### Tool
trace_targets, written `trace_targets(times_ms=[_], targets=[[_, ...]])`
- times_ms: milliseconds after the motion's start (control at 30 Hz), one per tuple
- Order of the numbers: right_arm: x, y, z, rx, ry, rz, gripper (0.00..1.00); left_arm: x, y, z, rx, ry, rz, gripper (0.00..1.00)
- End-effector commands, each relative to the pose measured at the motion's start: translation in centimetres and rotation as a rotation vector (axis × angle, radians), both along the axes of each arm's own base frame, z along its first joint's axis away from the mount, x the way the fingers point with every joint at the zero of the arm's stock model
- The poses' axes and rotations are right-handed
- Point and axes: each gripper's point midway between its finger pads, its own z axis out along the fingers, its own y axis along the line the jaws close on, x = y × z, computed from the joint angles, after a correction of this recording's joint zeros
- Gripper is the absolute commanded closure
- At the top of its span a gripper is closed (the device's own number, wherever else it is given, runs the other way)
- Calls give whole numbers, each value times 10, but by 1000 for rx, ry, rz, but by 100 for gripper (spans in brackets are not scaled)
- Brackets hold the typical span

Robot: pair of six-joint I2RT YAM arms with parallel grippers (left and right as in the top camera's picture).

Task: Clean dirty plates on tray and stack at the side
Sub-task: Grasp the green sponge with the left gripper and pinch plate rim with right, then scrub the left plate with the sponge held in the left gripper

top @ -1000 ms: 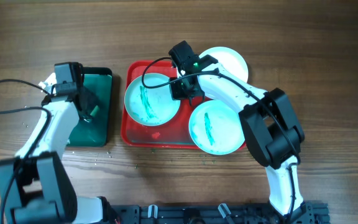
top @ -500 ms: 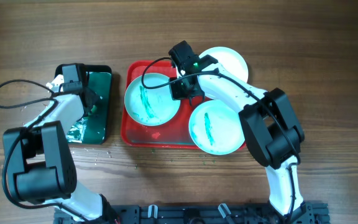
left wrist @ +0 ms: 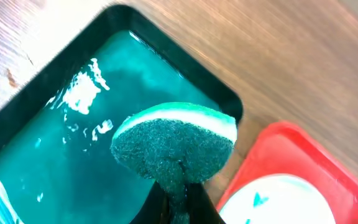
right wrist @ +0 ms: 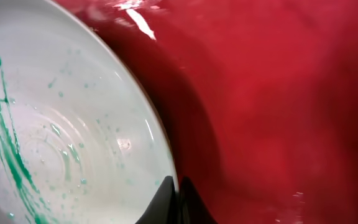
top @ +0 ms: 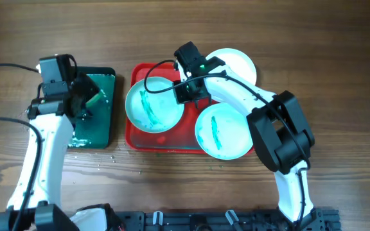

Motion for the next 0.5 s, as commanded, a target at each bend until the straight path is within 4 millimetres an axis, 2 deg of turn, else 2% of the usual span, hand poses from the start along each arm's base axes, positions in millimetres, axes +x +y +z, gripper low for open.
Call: trace_targets(times_ms=[0, 67, 233, 267, 467], targets=[[-4, 13, 4, 83, 36, 51, 96, -6, -42, -8, -72, 50, -162, 96], [-2, 2, 3, 79, 65, 23, 96, -10, -72, -19, -97, 93, -245, 96], [3, -40, -5, -3, 162, -214, 95, -11, -118, -46, -97, 166, -367, 96], [4, -46, -6, -19, 171, -246, 95, -10, -125, -54, -94, 182, -373, 96], [5, -50, -9, -64, 148, -272, 96, 8, -145, -95, -77, 206, -393, 96]])
